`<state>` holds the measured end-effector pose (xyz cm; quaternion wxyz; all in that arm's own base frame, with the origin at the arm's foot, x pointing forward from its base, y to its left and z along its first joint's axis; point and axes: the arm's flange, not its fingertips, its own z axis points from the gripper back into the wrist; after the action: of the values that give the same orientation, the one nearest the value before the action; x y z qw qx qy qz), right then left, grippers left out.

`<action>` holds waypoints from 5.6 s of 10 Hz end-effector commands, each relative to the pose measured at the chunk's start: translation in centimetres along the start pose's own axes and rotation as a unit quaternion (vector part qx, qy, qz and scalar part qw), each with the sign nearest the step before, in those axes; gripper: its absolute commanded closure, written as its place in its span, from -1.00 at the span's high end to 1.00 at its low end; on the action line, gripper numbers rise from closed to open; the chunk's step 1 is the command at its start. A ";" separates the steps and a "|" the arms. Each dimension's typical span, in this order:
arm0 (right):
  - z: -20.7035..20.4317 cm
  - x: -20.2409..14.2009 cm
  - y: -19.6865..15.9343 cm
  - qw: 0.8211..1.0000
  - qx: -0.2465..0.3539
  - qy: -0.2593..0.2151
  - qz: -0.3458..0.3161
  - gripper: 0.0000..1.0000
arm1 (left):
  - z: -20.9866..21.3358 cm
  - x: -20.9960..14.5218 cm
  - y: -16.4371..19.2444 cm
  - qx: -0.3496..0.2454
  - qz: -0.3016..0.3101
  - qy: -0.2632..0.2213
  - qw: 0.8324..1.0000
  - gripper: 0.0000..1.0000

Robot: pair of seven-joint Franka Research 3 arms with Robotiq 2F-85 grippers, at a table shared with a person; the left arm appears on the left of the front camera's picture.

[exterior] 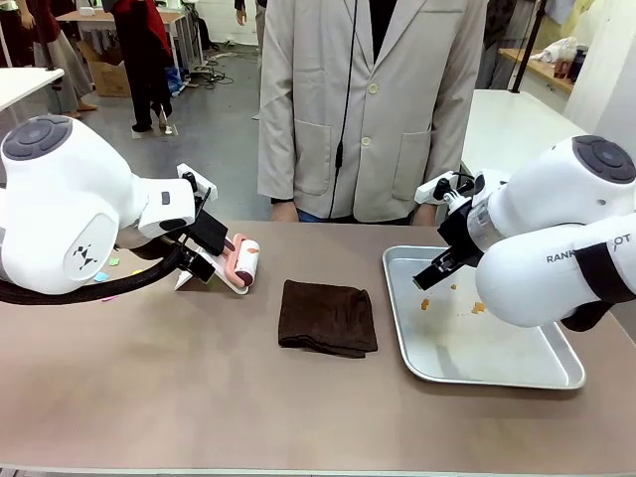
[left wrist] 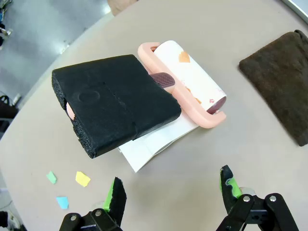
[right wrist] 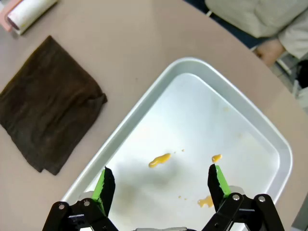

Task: Clean the surface of the table.
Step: Hold the Lint Roller with your left hand and the towel with your right hand.

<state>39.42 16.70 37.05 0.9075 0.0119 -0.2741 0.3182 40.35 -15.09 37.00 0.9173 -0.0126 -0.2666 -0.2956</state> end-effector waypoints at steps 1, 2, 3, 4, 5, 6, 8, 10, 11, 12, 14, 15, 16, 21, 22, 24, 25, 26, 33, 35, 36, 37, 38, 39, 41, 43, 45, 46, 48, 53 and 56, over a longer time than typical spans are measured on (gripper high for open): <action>0.0 0.0 0.0 1.000 0.000 0.000 0.000 1.00 | 0.0 0.0 0.0 0.000 0.000 0.000 1.000 1.00; 0.0 0.0 0.0 1.000 0.000 0.000 0.000 1.00 | 0.0 0.0 0.0 0.000 0.000 0.000 1.000 1.00; 0.0 0.0 0.0 1.000 0.000 0.000 0.000 1.00 | 0.0 0.0 0.0 0.000 0.000 0.000 1.000 1.00; 0.0 0.0 0.0 1.000 0.000 0.000 0.000 1.00 | 0.0 0.0 0.0 0.000 0.000 0.000 1.000 1.00; 0.0 0.0 0.0 1.000 0.000 0.000 0.000 1.00 | 0.0 0.0 0.0 0.000 0.000 0.000 1.000 1.00; 0.0 0.0 0.0 1.000 0.000 0.000 0.000 1.00 | 0.0 0.0 0.0 0.000 0.000 0.000 1.000 1.00; 0.0 0.0 0.0 1.000 0.000 0.000 0.000 1.00 | 0.0 0.0 0.0 0.000 0.000 0.000 1.000 1.00; 2.0 0.0 -0.4 0.994 0.095 0.026 -0.047 1.00 | 1.9 -0.1 0.1 -0.084 0.039 0.022 0.995 1.00; 3.3 0.1 -1.0 0.987 0.125 0.039 -0.091 1.00 | 3.0 -0.1 0.3 -0.116 0.070 0.053 0.989 1.00; 4.7 0.3 -1.6 0.976 0.150 0.041 -0.150 1.00 | 4.4 -0.1 0.3 -0.147 0.099 0.086 0.980 1.00; 8.0 0.1 -2.9 0.934 0.258 0.056 -0.241 1.00 | 8.1 -0.3 0.7 -0.209 0.180 0.086 0.957 1.00; 9.2 -0.4 -3.7 0.911 0.304 0.061 -0.274 1.00 | 9.7 -0.7 1.3 -0.261 0.198 0.050 0.944 1.00; 10.3 -1.3 -4.9 0.888 0.333 0.062 -0.311 1.00 | 11.3 -1.3 2.5 -0.312 0.204 0.018 0.928 1.00; 16.2 -13.3 -13.8 0.777 0.392 -0.078 -0.485 1.00 | 16.1 -11.0 13.5 -0.380 0.322 -0.105 0.861 1.00; 17.1 -16.3 -15.2 0.758 0.390 -0.107 -0.513 1.00 | 16.3 -13.9 15.8 -0.386 0.356 -0.127 0.841 1.00; 17.9 -22.3 -17.9 0.714 0.385 -0.153 -0.565 1.00 | 16.4 -19.8 19.5 -0.371 0.442 -0.159 0.801 1.00; 17.7 -24.7 -19.0 0.694 0.384 -0.167 -0.586 1.00 | 16.4 -22.1 20.2 -0.365 0.473 -0.167 0.784 1.00; 17.4 -26.5 -19.8 0.677 0.386 -0.171 -0.603 1.00 | 16.5 -23.3 20.3 -0.367 0.488 -0.190 0.769 1.00; 17.9 -30.2 -25.2 0.649 0.374 -0.162 -0.642 1.00 | 17.2 -24.8 25.0 -0.346 0.540 -0.195 0.742 1.00; 17.9 -30.2 -25.2 0.649 0.374 -0.162 -0.642 1.00 | 17.2 -24.8 25.0 -0.346 0.540 -0.195 0.742 1.00; 17.9 -30.2 -25.2 0.649 0.374 -0.162 -0.642 1.00 | 17.2 -24.8 25.0 -0.346 0.540 -0.195 0.742 1.00; 17.3 -30.3 -25.3 0.650 0.371 -0.160 -0.643 1.00 | 17.2 -24.5 25.0 -0.345 0.548 -0.196 0.736 1.00; 17.5 -29.2 -24.6 0.670 0.345 -0.180 -0.632 1.00 | 17.3 -23.8 24.9 -0.339 0.542 -0.193 0.744 1.00; 17.9 -27.0 -23.9 0.692 0.320 -0.184 -0.620 1.00 | 17.5 -22.2 24.7 -0.318 0.529 -0.166 0.769 1.00; 18.5 -20.4 -21.7 0.760 0.269 -0.142 -0.575 1.00 | 18.2 -17.2 24.1 -0.292 0.486 -0.120 0.815 1.00; 18.0 -13.7 -18.6 0.820 0.235 -0.099 -0.513 1.00 | 17.8 -12.2 23.4 -0.272 0.459 -0.074 0.843 1.00; 16.3 -6.0 -13.7 0.872 0.218 -0.038 -0.437 1.00 | 16.3 -8.3 22.8 -0.228 0.440 -0.034 0.868 1.00; 15.2 -2.7 -10.8 0.896 0.196 -0.017 -0.397 1.00 | 15.3 -6.9 22.4 -0.203 0.433 -0.019 0.878 1.00; 11.5 3.2 -4.3 0.934 0.138 0.032 -0.327 1.00 | 12.4 -3.9 20.7 -0.170 0.397 0.026 0.902 1.00; 2.6 7.1 6.1 0.950 0.093 0.119 -0.274 1.00 | 5.8 1.8 17.3 -0.200 0.385 0.013 0.901 1.00; 2.9 5.2 5.5 0.949 0.071 0.113 -0.286 1.00 | 2.4 4.3 15.6 -0.219 0.383 0.015 0.897 1.00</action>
<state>38.72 24.28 40.66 0.9819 0.1319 -0.1125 0.0770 49.74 -3.71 43.61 0.9417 -0.2987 -0.1518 0.0318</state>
